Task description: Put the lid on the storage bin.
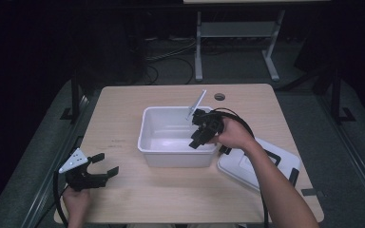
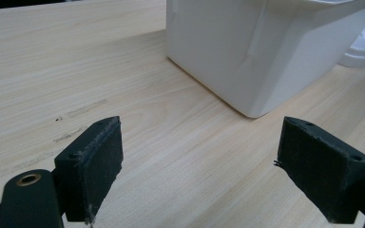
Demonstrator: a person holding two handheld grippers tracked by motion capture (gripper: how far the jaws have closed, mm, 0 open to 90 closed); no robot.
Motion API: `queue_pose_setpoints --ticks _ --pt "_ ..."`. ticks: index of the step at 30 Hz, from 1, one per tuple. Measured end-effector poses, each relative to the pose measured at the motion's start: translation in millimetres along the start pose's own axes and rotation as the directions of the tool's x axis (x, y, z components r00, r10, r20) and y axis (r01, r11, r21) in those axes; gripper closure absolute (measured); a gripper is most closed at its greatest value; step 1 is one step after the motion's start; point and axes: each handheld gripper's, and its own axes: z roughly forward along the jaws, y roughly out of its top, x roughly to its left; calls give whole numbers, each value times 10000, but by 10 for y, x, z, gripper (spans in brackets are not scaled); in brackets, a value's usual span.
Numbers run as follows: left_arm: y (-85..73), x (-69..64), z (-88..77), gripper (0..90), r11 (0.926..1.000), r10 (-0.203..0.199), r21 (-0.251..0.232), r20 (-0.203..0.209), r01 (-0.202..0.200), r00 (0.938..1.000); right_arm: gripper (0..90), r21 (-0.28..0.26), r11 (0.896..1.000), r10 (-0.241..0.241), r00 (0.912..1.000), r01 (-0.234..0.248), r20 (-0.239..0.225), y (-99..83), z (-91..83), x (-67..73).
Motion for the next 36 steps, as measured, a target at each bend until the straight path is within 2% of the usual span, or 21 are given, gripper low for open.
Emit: queue_pose_setpoints --ticks 3,12,16,21,29,33,36 --pt "-1 -1 4 147 10000 -3 -8 43 3 10000 534 15 9999 113 9999 -113 115 -10 -61 12" --pt "2 -7 3 147 10000 17 -12 29 -17 10000 484 -129 9997 205 9982 -198 561 -39 -286 67" --pt "2 -15 13 147 10000 34 65 23 -35 10000 419 -162 9996 228 9972 -217 715 -67 -402 85" --pt "2 -12 9 147 10000 5 64 8 -5 10000 381 -305 9990 363 9951 -336 915 -129 -531 96" --pt "-5 -6 -2 147 10000 34 23 -17 -34 10000 371 -545 9976 501 9913 -437 1214 -265 -703 109" --pt "-5 -8 -3 147 10000 27 27 -5 -27 10000 351 -600 9954 816 9890 -747 1237 -345 -797 119" --pt "-5 -8 -4 147 10000 18 22 1 -18 10000 353 -602 9954 827 9864 -748 1421 -402 -863 138"
